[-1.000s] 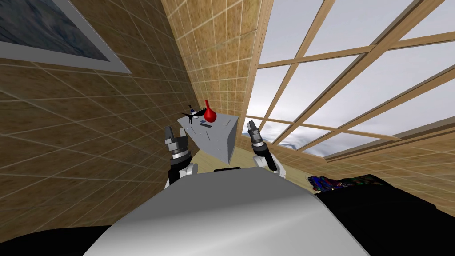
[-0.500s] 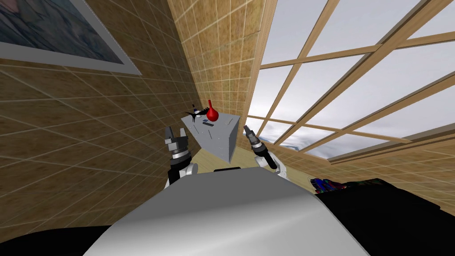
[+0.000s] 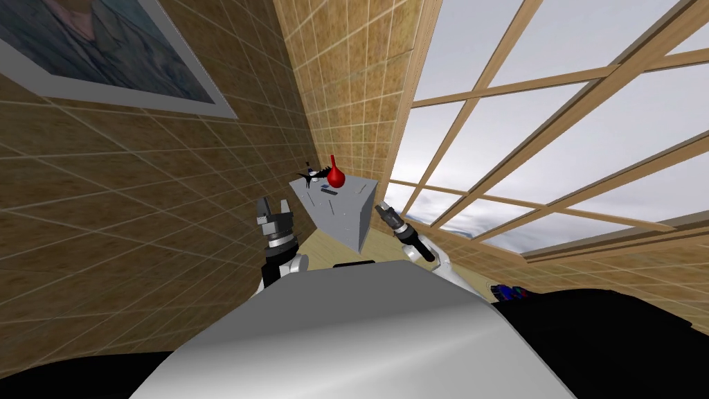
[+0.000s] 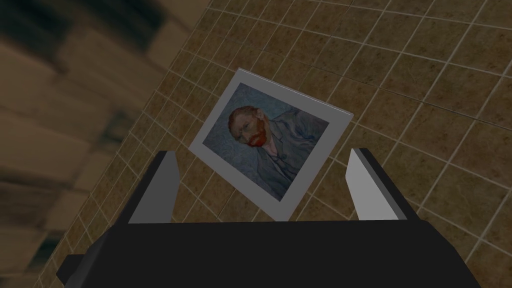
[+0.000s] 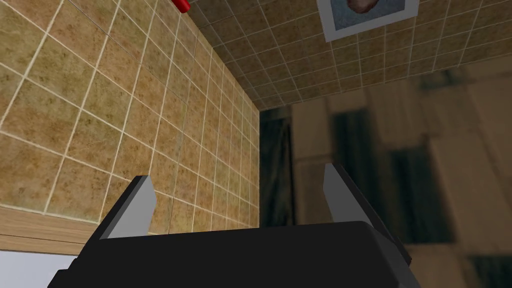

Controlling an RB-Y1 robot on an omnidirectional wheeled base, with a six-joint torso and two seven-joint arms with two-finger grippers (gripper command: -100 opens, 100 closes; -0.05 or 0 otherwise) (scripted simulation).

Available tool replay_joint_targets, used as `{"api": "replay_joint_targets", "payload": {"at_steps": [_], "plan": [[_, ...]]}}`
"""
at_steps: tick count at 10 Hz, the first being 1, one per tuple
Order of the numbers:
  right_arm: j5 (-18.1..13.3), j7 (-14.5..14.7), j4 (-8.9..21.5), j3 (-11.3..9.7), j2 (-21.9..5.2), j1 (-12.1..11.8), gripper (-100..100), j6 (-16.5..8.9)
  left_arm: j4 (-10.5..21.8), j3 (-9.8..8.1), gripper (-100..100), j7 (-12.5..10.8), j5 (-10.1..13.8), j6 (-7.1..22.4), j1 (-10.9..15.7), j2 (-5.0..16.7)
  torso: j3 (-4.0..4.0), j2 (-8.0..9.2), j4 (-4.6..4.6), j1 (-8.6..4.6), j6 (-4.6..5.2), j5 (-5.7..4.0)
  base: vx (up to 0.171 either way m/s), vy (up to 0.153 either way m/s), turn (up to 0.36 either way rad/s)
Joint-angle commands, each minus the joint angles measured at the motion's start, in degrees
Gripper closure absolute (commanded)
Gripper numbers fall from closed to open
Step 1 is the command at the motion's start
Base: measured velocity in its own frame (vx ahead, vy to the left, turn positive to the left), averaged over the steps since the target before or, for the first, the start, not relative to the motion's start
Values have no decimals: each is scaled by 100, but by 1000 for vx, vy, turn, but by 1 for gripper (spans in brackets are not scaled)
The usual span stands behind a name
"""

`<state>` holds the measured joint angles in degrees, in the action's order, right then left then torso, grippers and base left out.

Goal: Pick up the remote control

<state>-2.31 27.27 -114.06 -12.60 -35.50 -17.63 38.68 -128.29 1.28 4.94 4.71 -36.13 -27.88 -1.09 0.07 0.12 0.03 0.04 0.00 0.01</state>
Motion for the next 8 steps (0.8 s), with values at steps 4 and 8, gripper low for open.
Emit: {"api": "replay_joint_targets", "payload": {"at_steps": [4,8], "plan": [[-100,511,380,-133,-755,53,-100,188,0,0,0,0,0,0,-1,0,-2,-4,0,1,2,1,-22,20,61],[-211,1076,917,-276,-1410,90,-100,451,0,-1,0,0,0,0,-1,0,-4,-8,-1,-3,4,0,-13,20,83]]}}
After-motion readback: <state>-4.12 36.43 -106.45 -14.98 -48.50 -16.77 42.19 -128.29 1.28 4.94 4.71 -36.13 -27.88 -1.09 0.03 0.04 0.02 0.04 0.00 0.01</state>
